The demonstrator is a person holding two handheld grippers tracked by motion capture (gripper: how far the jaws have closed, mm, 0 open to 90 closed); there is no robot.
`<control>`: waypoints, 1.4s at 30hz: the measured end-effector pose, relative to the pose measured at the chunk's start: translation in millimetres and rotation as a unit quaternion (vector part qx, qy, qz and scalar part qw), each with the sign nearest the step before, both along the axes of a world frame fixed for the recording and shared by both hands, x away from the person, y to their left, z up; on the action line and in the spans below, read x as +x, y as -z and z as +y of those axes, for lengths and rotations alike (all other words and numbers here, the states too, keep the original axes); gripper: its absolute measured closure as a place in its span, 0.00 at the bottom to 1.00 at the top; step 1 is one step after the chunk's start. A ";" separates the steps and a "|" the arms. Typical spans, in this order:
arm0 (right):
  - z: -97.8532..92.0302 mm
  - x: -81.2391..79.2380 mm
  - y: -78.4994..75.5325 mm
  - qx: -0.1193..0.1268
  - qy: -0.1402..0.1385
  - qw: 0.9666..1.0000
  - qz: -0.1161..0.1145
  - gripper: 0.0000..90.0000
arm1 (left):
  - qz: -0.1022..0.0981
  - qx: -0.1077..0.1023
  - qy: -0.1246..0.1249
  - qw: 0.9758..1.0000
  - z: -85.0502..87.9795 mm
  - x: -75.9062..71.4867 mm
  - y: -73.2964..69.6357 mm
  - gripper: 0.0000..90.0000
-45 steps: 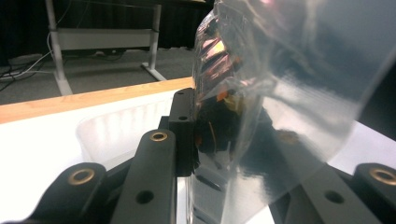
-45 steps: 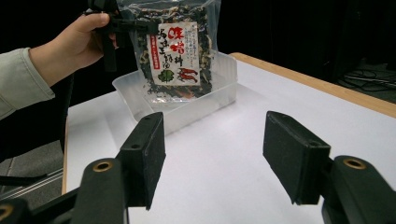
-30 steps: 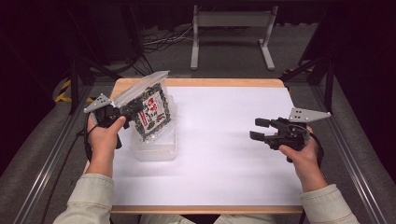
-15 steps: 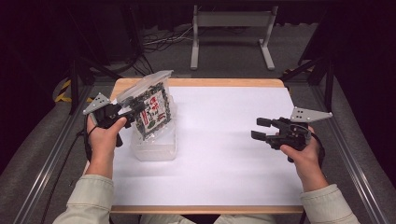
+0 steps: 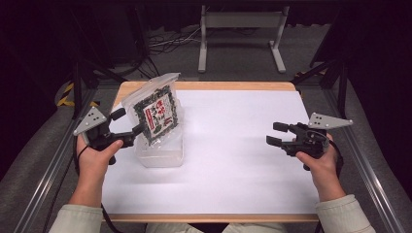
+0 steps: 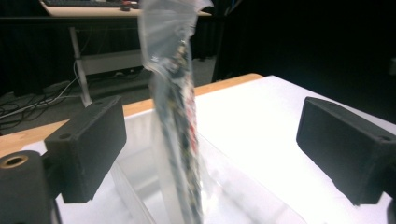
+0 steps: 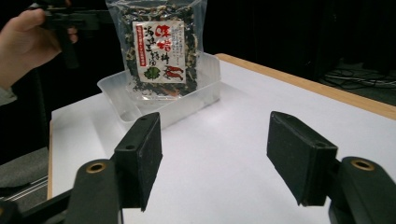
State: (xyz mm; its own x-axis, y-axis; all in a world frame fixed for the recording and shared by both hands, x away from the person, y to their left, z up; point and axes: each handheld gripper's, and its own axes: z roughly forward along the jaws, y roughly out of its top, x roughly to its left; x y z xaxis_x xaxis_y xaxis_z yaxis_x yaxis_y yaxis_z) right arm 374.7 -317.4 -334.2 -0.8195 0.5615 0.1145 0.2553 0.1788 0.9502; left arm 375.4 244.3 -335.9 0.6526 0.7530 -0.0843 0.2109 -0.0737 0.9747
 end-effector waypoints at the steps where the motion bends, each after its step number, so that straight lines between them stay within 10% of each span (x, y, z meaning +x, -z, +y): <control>1: -1.6 -0.6 0.8 0.000 0.004 1.000 -0.001 0.40 | -0.001 0.001 0.002 1.000 0.6 -4.7 -0.2 0.09; 18: -23.2 -12.0 22.3 -0.009 0.049 0.999 -0.004 0.34 | 0.026 0.033 0.009 0.999 3.6 -55.9 32.7 0.07; 42: -36.0 -25.2 78.5 -0.022 0.090 0.996 -0.006 0.33 | 0.081 0.053 0.004 0.995 8.5 -56.4 101.9 0.06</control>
State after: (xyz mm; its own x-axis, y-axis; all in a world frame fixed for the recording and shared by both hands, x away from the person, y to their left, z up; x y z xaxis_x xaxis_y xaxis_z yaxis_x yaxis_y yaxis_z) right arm 349.4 -353.4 -412.7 -0.7064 0.7036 0.0770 0.2758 0.1735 0.9454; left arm 319.1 252.8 -437.7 0.6427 0.7583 -0.1092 0.3628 -0.1758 0.9151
